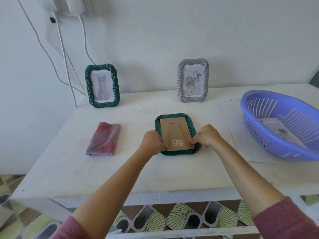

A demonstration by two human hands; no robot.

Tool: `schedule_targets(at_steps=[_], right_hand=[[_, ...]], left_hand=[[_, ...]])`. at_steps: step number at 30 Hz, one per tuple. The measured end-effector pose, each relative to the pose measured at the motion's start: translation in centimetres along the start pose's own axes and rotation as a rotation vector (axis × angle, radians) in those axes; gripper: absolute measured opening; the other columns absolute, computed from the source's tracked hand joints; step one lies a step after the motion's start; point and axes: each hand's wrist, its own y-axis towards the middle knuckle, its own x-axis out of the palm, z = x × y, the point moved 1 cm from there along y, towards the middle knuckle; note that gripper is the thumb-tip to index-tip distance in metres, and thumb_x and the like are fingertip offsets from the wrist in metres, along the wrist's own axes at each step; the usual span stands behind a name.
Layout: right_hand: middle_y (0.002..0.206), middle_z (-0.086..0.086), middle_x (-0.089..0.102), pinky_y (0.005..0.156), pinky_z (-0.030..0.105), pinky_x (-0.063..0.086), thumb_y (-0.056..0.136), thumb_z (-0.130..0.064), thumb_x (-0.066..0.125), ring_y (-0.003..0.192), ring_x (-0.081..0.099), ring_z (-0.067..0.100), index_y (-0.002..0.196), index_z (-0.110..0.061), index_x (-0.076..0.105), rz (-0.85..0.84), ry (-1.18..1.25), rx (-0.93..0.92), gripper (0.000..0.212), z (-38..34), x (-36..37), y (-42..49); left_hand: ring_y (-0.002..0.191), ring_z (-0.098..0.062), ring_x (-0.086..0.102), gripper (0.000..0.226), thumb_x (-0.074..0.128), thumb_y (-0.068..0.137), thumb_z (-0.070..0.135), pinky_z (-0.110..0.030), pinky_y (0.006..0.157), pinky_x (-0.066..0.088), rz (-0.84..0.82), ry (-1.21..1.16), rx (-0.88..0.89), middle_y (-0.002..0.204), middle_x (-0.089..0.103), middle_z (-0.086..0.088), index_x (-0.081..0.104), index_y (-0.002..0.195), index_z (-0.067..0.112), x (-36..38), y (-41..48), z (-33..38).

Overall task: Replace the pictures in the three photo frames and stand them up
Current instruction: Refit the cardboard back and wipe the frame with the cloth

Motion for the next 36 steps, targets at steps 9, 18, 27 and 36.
schedule_targets(at_steps=[9,18,27,36], right_hand=[[0.078,0.013,0.064,0.065,0.029,0.044,0.061,-0.017,0.081,0.073,0.058,0.027,0.093,0.004,0.066,0.03,0.03,-0.008,0.041,0.7,0.8,-1.3],[0.097,0.011,0.072,0.075,0.025,0.045,0.072,-0.005,0.072,0.088,0.06,0.019,0.088,0.001,0.074,0.018,0.176,-0.066,0.017,1.7,0.7,-1.9],[0.098,0.011,0.072,0.072,0.023,0.041,0.071,-0.006,0.072,0.095,0.062,0.025,0.087,0.001,0.074,0.036,0.182,-0.083,0.018,1.7,0.7,-2.0],[0.104,0.006,0.064,0.079,0.03,0.043,0.067,-0.022,0.081,0.104,0.057,0.022,0.094,-0.014,0.073,-0.041,-0.129,-0.358,0.029,2.2,-0.5,-2.4]], left_hand=[[0.074,-0.019,0.03,0.01,0.072,0.075,0.01,-0.019,0.044,0.02,0.095,0.015,0.087,0.053,0.038,0.0,0.068,0.074,0.002,1.1,-0.8,-0.9],[0.081,-0.021,0.035,0.013,0.074,0.076,0.015,-0.018,0.047,0.025,0.126,-0.034,0.043,0.08,0.058,-0.015,0.068,0.08,0.004,2.1,-0.8,-1.3],[0.078,-0.02,0.044,0.029,0.072,0.079,0.017,-0.025,0.062,0.035,0.143,-0.024,0.088,0.096,0.069,-0.021,0.071,0.103,-0.001,1.7,-2.1,-0.7],[0.096,-0.017,0.056,0.022,0.07,0.081,0.016,-0.023,0.083,0.043,0.099,0.101,0.256,0.113,0.063,-0.004,0.072,0.102,0.01,0.1,-3.0,-1.6]])
